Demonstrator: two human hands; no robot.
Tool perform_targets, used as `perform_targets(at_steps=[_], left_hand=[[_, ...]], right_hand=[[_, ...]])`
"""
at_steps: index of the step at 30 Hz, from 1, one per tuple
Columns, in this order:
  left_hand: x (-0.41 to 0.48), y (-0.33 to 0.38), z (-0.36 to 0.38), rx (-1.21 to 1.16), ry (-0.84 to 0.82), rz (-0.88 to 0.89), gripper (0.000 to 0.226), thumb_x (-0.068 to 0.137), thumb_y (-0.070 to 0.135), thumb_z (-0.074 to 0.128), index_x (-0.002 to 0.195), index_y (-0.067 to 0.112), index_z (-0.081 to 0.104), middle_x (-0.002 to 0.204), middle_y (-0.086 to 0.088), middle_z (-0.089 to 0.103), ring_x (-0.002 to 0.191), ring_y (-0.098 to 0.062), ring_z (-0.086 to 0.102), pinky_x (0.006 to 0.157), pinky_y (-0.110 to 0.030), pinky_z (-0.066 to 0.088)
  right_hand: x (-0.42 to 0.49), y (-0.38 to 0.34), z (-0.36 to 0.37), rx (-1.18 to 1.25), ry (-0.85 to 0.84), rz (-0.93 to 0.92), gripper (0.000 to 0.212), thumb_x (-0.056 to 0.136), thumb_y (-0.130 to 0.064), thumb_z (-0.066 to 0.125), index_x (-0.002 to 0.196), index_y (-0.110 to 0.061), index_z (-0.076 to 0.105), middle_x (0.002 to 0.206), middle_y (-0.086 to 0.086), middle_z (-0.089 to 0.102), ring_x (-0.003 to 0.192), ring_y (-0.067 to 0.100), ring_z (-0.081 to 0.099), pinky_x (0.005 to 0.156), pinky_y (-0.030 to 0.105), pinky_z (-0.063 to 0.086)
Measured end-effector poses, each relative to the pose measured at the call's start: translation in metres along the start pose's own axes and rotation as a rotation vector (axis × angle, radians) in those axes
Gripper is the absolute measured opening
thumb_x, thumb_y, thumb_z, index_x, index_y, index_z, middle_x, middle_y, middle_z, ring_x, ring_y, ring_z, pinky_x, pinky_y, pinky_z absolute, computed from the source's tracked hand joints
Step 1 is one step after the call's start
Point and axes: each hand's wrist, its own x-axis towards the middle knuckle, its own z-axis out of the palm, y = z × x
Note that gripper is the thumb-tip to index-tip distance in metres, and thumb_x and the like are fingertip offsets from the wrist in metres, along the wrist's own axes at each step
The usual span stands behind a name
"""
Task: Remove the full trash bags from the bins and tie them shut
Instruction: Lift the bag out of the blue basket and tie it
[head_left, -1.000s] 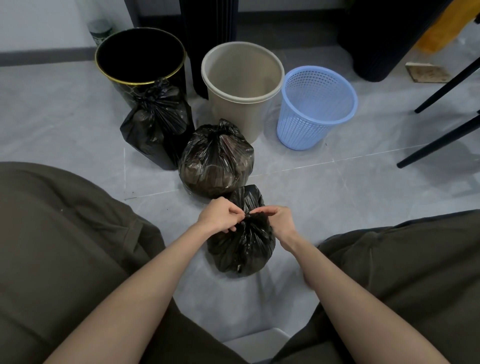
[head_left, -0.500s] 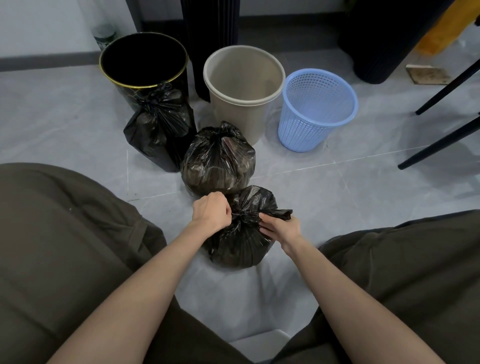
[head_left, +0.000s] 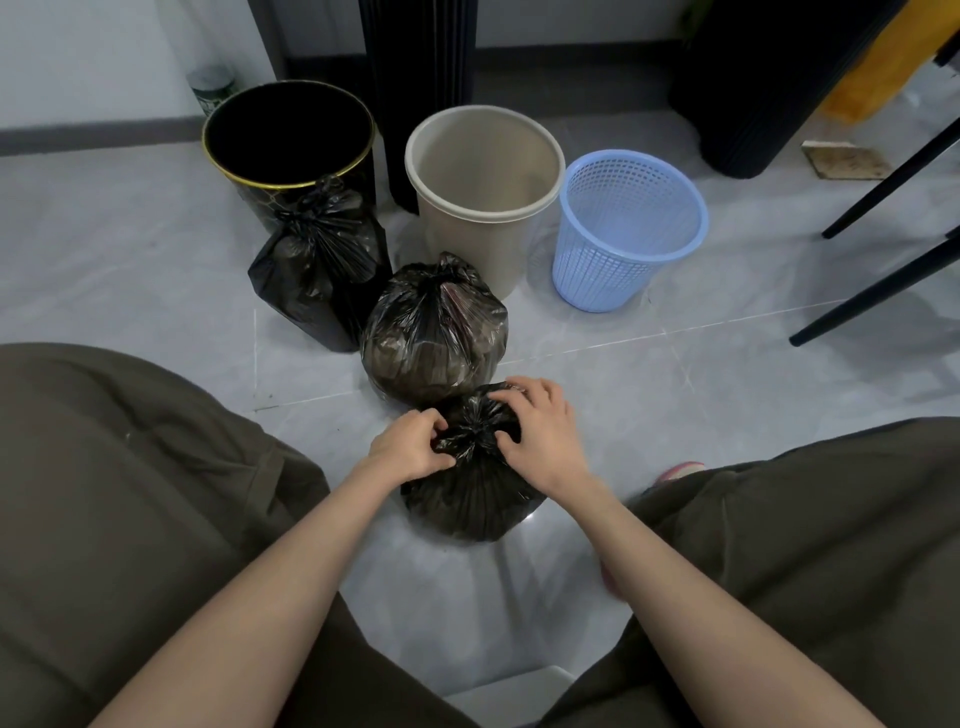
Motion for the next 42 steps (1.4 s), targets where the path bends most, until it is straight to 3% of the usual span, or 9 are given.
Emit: perform_targets(at_steps=[3,7,10,15,22,29,33,37,42], left_hand=[[-0.003,-0.006,0.002,-0.012,-0.006,-0.053,0.041,0.079,0.031,0.071,0.116,0.018,0.058,0.113,-0.003,0.061,0.107,-0.021,0.058,0.090,-0.033,0.048],[-0.004,-0.005,0.002,-0.017,0.043,-0.027,0.019,0.084,0.027,0.065,0.099,0.015,0.066,0.096,-0.005,0.067,0.095,-0.023,0.062,0.076,-0.029,0.044],[-0.001,0.001,0.002,-0.130,0.035,0.007,0.007,0.086,0.020,0.065,0.089,0.014,0.067,0.077,-0.001,0.066,0.079,-0.021,0.066,0.069,-0.026,0.046],[0.005,0.021,0.000,-0.483,0.024,0.069,0.010,0.092,0.011,0.055,0.085,0.016,0.060,0.076,-0.002,0.064,0.064,-0.014,0.065,0.062,-0.032,0.056],[0.069,0.066,-0.045,-0.592,0.184,0.157,0.013,0.093,0.016,0.049,0.093,0.020,0.061,0.085,0.008,0.062,0.078,-0.014,0.063,0.074,-0.030,0.050],[0.136,0.075,-0.095,-0.392,0.307,0.091,0.016,0.091,0.012,0.050,0.101,0.013,0.063,0.089,0.003,0.060,0.078,-0.010,0.054,0.082,-0.025,0.044],[0.144,0.066,-0.117,-0.287,0.407,0.017,0.018,0.090,0.014,0.052,0.107,0.015,0.059,0.098,-0.004,0.056,0.084,-0.017,0.055,0.087,-0.036,0.048],[0.144,0.060,-0.129,-0.129,0.380,-0.065,0.040,0.092,0.017,0.053,0.131,0.016,0.046,0.132,-0.011,0.044,0.121,-0.030,0.042,0.100,-0.040,0.039],[0.167,0.046,-0.134,0.072,0.193,-0.127,0.047,0.096,0.020,0.044,0.143,0.017,0.034,0.145,-0.009,0.039,0.131,-0.031,0.038,0.110,-0.044,0.030]], right_hand=[[0.002,-0.009,0.003,-0.100,-0.103,-0.082,0.039,0.081,-0.024,0.060,0.120,-0.027,0.061,0.132,-0.006,0.053,0.128,0.021,0.039,0.111,0.037,0.024],[0.004,-0.021,0.009,-0.295,-0.362,-0.053,0.053,0.085,-0.028,0.061,0.136,-0.027,0.045,0.135,-0.001,0.049,0.129,0.024,0.039,0.106,0.041,0.030],[0.006,-0.022,0.015,-0.335,-0.384,-0.013,0.047,0.089,-0.025,0.056,0.134,-0.025,0.044,0.128,0.005,0.050,0.121,0.028,0.049,0.099,0.041,0.037],[0.024,-0.008,0.001,-0.305,-0.390,0.069,0.029,0.094,-0.021,0.048,0.122,-0.017,0.053,0.126,0.007,0.054,0.115,0.030,0.056,0.093,0.039,0.040],[0.084,0.033,-0.048,-0.223,-0.432,0.358,0.033,0.092,-0.015,0.051,0.124,-0.014,0.055,0.128,0.014,0.054,0.118,0.034,0.053,0.095,0.038,0.044],[0.134,0.068,-0.065,-0.194,-0.387,0.547,0.032,0.092,-0.010,0.045,0.124,-0.010,0.049,0.128,0.016,0.052,0.117,0.037,0.053,0.095,0.043,0.044],[0.145,0.066,-0.068,-0.138,-0.318,0.637,0.032,0.092,-0.008,0.044,0.124,-0.010,0.040,0.126,0.016,0.045,0.108,0.041,0.056,0.085,0.045,0.044],[0.153,0.061,-0.075,0.005,-0.208,0.713,0.027,0.093,-0.007,0.039,0.119,-0.011,0.041,0.123,0.015,0.044,0.103,0.041,0.056,0.082,0.044,0.043],[0.167,0.053,-0.072,0.176,0.027,0.807,0.020,0.096,-0.012,0.038,0.115,-0.010,0.044,0.120,0.014,0.047,0.095,0.041,0.056,0.077,0.043,0.041]])
